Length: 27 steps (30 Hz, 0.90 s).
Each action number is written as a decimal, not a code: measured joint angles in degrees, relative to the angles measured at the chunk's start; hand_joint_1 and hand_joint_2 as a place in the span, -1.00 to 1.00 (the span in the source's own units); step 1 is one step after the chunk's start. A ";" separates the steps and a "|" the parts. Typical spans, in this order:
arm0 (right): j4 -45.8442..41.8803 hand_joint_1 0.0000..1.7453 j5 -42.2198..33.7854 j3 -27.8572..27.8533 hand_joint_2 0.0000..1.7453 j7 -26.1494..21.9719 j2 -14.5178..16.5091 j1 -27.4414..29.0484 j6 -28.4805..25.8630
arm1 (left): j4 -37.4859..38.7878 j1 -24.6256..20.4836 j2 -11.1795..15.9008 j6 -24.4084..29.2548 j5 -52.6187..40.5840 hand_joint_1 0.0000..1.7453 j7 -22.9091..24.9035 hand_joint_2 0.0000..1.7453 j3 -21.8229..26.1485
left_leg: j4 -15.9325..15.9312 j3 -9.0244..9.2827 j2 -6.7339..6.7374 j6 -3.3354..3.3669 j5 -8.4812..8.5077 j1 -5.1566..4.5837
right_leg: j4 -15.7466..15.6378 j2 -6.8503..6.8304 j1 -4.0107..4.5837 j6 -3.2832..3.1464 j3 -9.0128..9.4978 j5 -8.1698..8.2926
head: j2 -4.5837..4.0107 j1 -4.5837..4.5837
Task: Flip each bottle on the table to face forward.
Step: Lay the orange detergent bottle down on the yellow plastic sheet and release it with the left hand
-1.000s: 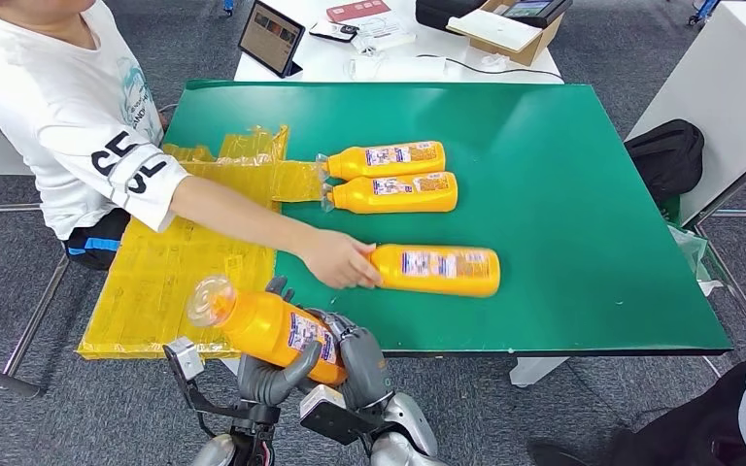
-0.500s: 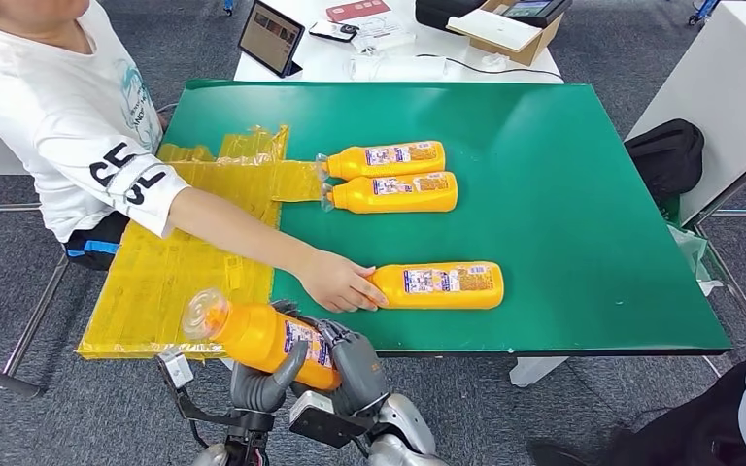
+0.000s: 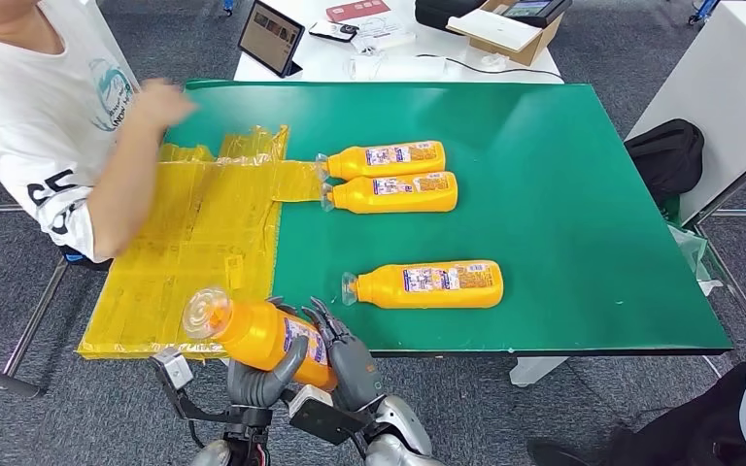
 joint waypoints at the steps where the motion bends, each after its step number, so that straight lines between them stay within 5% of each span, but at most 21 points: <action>1: -0.50 -1.00 -0.31 -0.01 -1.00 0.25 -0.01 0.04 0.47 | -0.42 -0.16 -0.01 1.60 -1.25 1.00 -0.91 1.00 0.04 | 0.00 0.00 0.00 0.00 0.00 0.00 | 0.00 0.00 0.00 0.00 0.00 0.00 | 0.00 0.00; 7: -4.18 -1.00 -1.84 -0.07 -1.00 1.01 -0.37 0.15 1.47 | -2.71 -2.71 -0.69 15.80 -10.43 1.00 -5.75 1.00 2.10 | 0.00 0.00 -0.01 -0.02 0.02 0.01 | 0.01 0.00 0.01 0.00 0.01 0.01 | 0.00 0.01; 14: -6.87 -1.00 -2.56 -0.21 -1.00 1.30 -0.83 0.14 2.05 | -3.41 -5.53 -1.10 18.60 -12.58 1.00 -6.03 1.00 4.99 | 0.00 0.00 0.00 -0.02 0.03 0.00 | 0.01 0.00 0.00 0.01 0.02 0.03 | 0.00 0.02; 18: -8.10 -1.00 -3.75 -0.85 -1.00 0.54 -0.93 0.13 1.41 | -4.27 -6.95 -1.28 26.02 -20.57 1.00 -6.05 1.00 6.93 | 0.01 -0.03 -0.01 -0.02 0.03 0.00 | 0.01 0.00 0.00 0.01 -0.01 0.03 | 0.00 0.02; 22: -11.70 -1.00 -5.19 -2.26 -1.00 -0.80 -1.04 0.13 0.27 | 0.43 -13.59 -0.66 35.35 -46.39 1.00 -5.90 1.00 11.98 | 0.00 -0.03 -0.05 -0.05 0.11 0.02 | 0.03 -0.03 0.01 0.00 0.01 0.03 | 0.00 0.02; 27: -17.35 -1.00 -5.52 -3.45 -1.00 -1.05 -1.43 0.22 0.22 | 15.22 -24.40 0.88 36.39 -88.73 1.00 1.90 1.00 23.85 | 0.00 0.00 0.19 -0.16 0.22 0.04 | 0.08 0.07 0.04 -0.19 -0.09 0.22 | 0.00 0.02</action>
